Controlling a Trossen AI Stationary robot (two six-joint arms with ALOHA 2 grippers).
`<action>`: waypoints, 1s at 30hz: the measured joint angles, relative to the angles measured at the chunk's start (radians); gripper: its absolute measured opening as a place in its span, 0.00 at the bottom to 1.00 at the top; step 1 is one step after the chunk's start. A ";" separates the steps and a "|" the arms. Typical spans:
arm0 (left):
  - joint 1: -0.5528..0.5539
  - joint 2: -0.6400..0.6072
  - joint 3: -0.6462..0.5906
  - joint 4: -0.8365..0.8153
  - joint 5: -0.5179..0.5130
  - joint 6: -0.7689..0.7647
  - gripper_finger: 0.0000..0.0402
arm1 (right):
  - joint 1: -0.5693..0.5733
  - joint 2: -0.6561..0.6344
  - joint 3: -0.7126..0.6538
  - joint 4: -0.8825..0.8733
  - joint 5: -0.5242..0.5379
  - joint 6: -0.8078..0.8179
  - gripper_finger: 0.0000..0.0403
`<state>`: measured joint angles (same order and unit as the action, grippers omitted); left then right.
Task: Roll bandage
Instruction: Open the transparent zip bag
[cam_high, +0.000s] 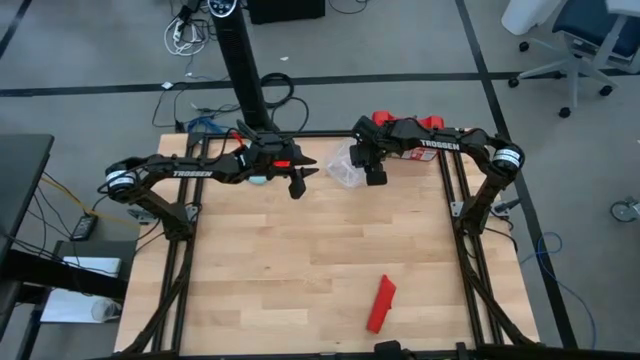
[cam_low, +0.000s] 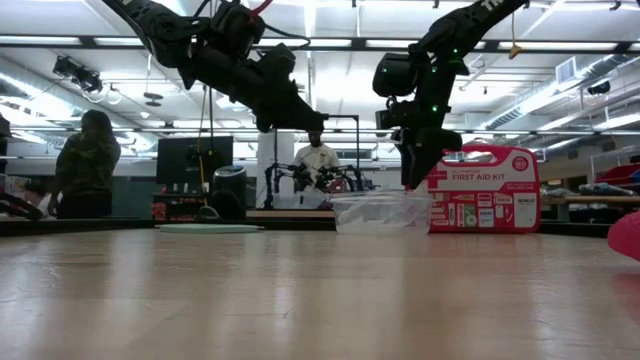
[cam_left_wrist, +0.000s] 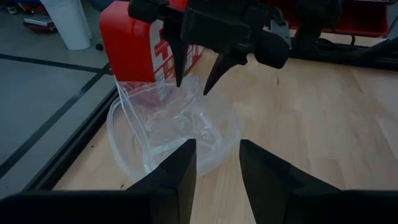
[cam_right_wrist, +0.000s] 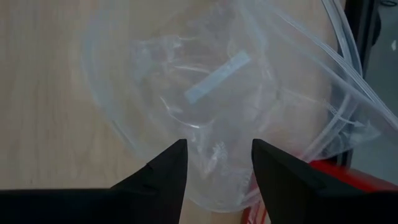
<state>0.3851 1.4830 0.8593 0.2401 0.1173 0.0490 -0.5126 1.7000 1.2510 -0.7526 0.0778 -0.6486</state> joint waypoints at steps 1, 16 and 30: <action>0.000 0.000 0.000 0.000 0.000 0.000 0.32 | -0.001 0.000 0.000 0.000 -0.002 0.000 0.44; 0.000 0.000 0.000 0.000 0.000 -0.001 0.32 | 0.005 0.002 -0.081 0.063 0.008 -0.002 0.43; 0.000 0.000 0.000 0.000 0.000 -0.001 0.32 | 0.005 0.002 -0.084 0.086 -0.001 -0.020 0.39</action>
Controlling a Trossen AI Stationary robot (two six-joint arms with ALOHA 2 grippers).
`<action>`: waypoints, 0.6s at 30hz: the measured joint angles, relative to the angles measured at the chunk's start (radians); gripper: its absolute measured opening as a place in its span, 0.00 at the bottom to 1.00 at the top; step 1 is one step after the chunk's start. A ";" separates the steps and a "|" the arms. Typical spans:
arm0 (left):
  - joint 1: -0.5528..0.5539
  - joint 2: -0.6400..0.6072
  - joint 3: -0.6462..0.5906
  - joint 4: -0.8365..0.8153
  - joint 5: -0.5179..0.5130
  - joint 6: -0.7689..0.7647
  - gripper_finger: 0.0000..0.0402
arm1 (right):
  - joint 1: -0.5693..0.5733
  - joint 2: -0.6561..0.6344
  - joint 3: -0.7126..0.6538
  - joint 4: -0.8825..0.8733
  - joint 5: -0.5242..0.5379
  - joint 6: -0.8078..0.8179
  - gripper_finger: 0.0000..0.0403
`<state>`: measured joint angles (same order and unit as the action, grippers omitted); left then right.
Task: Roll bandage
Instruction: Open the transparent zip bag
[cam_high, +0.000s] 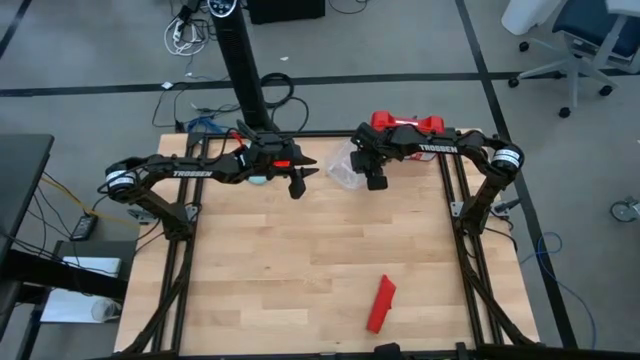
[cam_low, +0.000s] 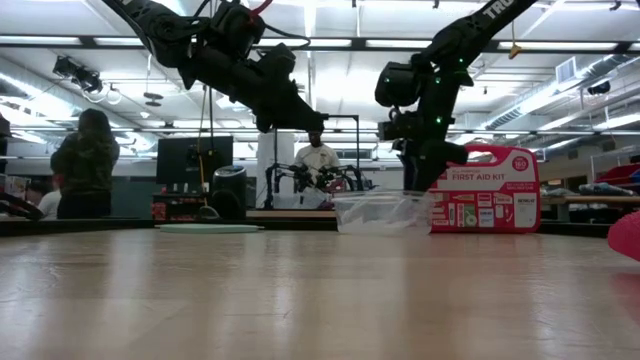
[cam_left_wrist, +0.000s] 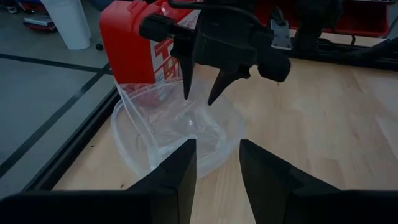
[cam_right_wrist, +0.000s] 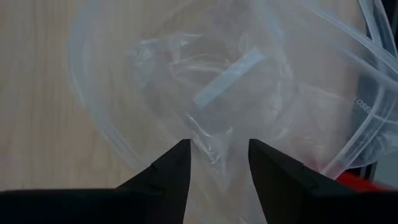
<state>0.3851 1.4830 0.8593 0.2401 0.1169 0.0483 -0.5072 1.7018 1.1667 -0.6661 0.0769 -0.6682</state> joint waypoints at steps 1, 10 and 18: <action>0.000 0.000 0.000 0.000 0.000 0.000 0.32 | 0.000 0.000 0.000 -0.004 0.000 0.000 0.38; 0.000 0.000 0.000 0.000 0.000 0.000 0.32 | 0.006 0.000 0.000 -0.032 0.000 -0.026 0.10; 0.000 0.000 0.000 0.000 0.000 0.000 0.32 | 0.019 0.000 0.000 -0.010 0.015 -0.042 0.01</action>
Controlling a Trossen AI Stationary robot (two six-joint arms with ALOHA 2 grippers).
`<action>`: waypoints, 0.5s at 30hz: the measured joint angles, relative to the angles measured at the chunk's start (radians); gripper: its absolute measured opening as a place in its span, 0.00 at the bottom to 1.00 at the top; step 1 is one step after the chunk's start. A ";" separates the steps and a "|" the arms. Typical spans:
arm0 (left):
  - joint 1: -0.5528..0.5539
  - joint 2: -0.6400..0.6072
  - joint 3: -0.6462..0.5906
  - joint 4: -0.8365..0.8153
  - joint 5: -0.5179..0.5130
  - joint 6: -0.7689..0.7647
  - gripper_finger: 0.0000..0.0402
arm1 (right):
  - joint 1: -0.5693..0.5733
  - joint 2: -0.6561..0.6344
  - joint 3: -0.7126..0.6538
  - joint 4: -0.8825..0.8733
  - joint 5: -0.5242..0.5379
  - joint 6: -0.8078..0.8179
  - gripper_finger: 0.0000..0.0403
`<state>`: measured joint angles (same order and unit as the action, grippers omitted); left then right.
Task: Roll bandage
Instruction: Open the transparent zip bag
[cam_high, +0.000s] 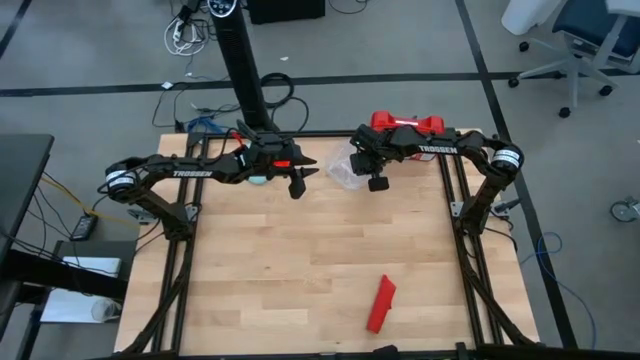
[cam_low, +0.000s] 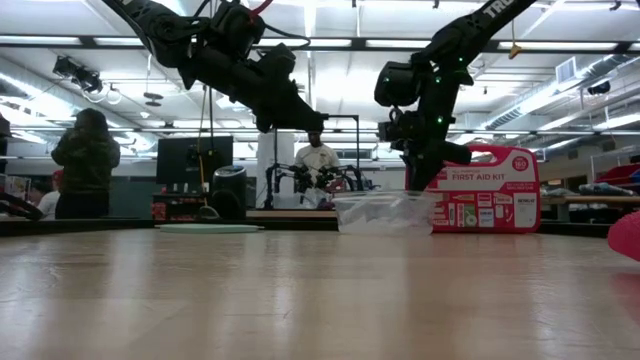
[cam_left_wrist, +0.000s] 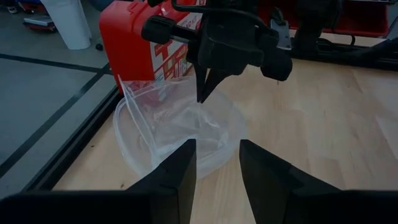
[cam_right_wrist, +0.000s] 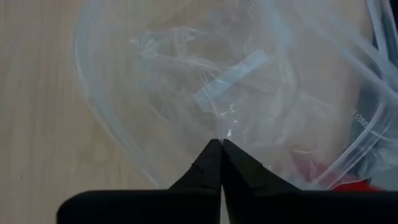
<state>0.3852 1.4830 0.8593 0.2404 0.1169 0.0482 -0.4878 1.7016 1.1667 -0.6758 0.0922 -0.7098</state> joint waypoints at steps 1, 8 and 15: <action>0.000 0.000 0.000 0.000 0.000 0.000 0.32 | 0.003 0.000 0.004 -0.002 0.013 -0.001 0.01; 0.000 0.000 0.000 0.000 0.000 0.000 0.32 | 0.034 0.000 0.078 -0.014 0.074 -0.002 0.00; 0.000 0.000 0.000 0.002 0.000 0.000 0.32 | 0.076 0.000 0.202 -0.114 0.160 0.011 0.00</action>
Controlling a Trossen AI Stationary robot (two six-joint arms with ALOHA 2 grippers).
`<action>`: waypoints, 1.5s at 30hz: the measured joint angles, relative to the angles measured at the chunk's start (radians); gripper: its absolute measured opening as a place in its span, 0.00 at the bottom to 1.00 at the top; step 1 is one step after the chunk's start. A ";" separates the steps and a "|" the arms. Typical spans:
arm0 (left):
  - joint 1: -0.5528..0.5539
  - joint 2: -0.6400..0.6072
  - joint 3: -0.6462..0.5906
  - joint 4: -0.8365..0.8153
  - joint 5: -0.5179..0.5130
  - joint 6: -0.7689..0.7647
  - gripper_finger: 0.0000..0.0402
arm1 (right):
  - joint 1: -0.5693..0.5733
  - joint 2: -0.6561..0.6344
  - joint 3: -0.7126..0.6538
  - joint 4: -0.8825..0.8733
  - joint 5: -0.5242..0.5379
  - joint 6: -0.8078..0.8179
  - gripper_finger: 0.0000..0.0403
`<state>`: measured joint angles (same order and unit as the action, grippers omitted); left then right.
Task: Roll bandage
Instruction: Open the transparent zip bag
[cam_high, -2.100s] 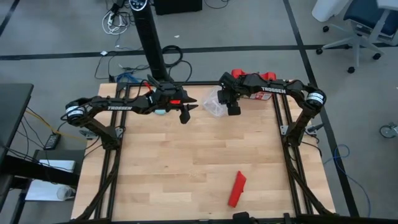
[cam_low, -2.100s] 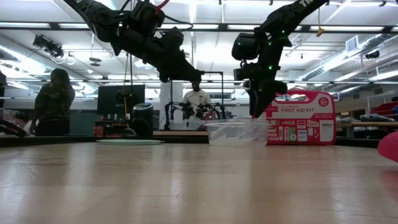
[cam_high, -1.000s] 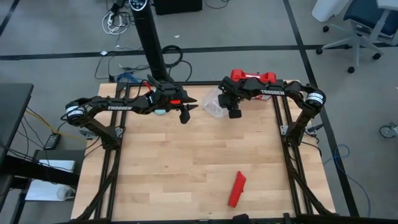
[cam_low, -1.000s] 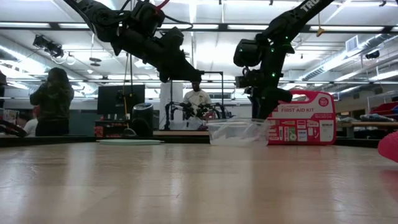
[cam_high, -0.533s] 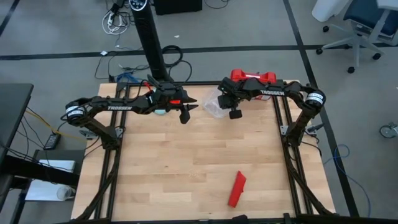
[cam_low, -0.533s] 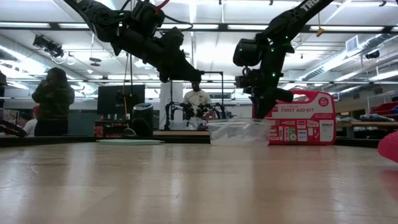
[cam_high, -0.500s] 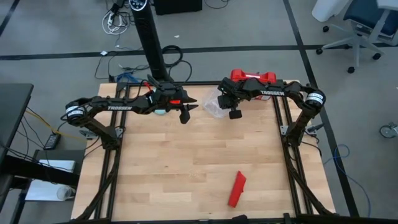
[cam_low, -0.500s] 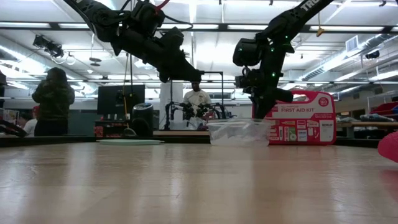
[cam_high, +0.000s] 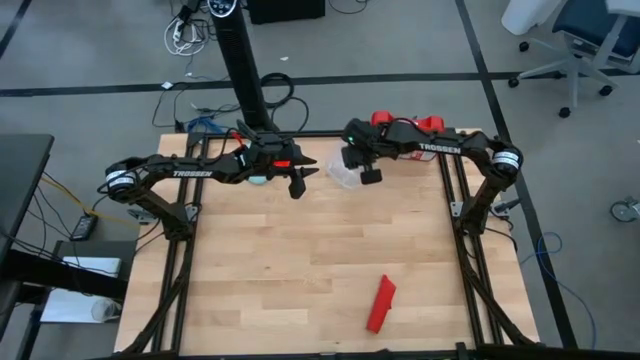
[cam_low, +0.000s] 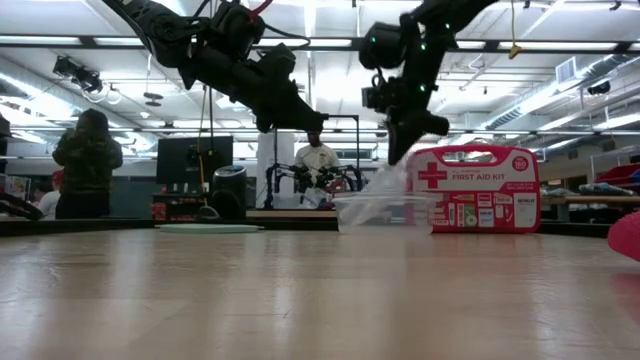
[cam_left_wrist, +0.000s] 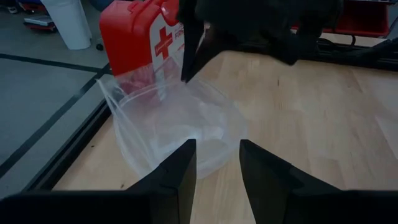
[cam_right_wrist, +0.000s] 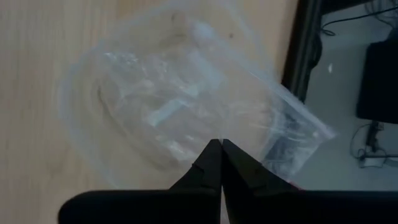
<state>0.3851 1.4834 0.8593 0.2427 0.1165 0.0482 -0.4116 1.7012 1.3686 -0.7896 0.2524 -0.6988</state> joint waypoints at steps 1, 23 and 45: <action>0.000 0.000 0.000 0.002 0.000 0.000 0.32 | 0.006 0.000 0.018 -0.015 0.004 0.007 0.00; -0.003 -0.266 0.004 -0.166 0.013 -0.050 0.32 | 0.230 -0.002 0.452 -0.356 0.036 0.351 0.00; -0.150 -0.259 0.003 -0.400 0.053 -0.154 0.32 | 0.593 -0.004 0.196 -0.206 0.062 0.795 0.00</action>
<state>0.2349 1.2247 0.8627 -0.1575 0.1699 -0.1062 0.1810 1.6974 1.5648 -0.9958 0.3141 0.0962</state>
